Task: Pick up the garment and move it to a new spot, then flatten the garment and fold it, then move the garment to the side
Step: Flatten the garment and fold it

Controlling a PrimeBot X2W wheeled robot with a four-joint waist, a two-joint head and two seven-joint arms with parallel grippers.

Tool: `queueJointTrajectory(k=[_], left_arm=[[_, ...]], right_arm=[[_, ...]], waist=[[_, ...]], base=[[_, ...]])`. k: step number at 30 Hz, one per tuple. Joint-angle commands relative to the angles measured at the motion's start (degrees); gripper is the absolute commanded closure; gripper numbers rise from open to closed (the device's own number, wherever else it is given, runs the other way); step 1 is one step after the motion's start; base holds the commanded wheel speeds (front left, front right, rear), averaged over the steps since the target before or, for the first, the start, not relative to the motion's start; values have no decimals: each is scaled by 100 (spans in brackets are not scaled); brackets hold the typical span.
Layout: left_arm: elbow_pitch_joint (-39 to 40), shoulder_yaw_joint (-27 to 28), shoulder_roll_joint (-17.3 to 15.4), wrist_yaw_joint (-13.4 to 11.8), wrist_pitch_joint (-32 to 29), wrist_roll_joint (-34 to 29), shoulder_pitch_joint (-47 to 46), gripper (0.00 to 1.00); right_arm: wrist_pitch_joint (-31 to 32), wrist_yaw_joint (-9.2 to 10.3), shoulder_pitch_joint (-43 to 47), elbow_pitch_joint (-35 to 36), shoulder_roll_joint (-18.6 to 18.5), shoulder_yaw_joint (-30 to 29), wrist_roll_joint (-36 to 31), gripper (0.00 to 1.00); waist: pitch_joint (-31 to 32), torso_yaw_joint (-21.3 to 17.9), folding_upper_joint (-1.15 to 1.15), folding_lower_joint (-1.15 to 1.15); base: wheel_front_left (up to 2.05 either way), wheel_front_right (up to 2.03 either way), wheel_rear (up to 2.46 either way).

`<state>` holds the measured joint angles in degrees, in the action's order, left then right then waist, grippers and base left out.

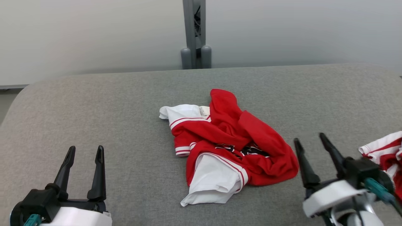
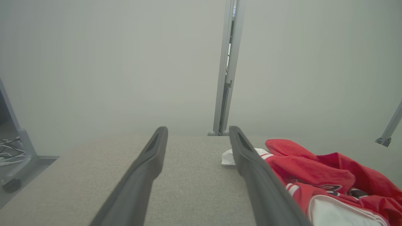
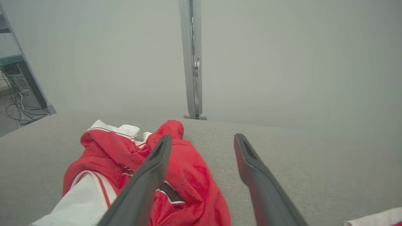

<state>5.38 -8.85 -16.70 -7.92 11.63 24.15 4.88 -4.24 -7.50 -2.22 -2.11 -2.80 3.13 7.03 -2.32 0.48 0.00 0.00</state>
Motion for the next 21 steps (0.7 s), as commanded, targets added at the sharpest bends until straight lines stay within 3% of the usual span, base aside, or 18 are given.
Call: queueJointTrajectory(k=[1,11,19,20,21], left_arm=[[-18,-27,13,22,32,-38,-114,0],[-241,-312,172,179,123,-64,-398,0],[-432,-384,230,264,196,-55,-575,0],[-452,-391,236,282,199,-57,-601,0],[-474,-396,245,294,202,-57,-622,0]], right_arm=[[86,2,-243,-230,-25,189,-67,0],[87,2,-1565,-2128,-232,948,-102,0],[11,3,-2304,-3215,-320,1123,-89,0],[-16,2,-2395,-3340,-329,1130,-75,16],[-17,2,-2474,-3459,-329,1140,-57,57]], waist=[[-35,148,0,0],[-239,798,0,0],[-373,953,0,0],[-397,956,0,0],[-421,955,0,0]], base=[[0,0,0],[0,0,0],[0,0,0],[0,0,0],[0,0,0]])
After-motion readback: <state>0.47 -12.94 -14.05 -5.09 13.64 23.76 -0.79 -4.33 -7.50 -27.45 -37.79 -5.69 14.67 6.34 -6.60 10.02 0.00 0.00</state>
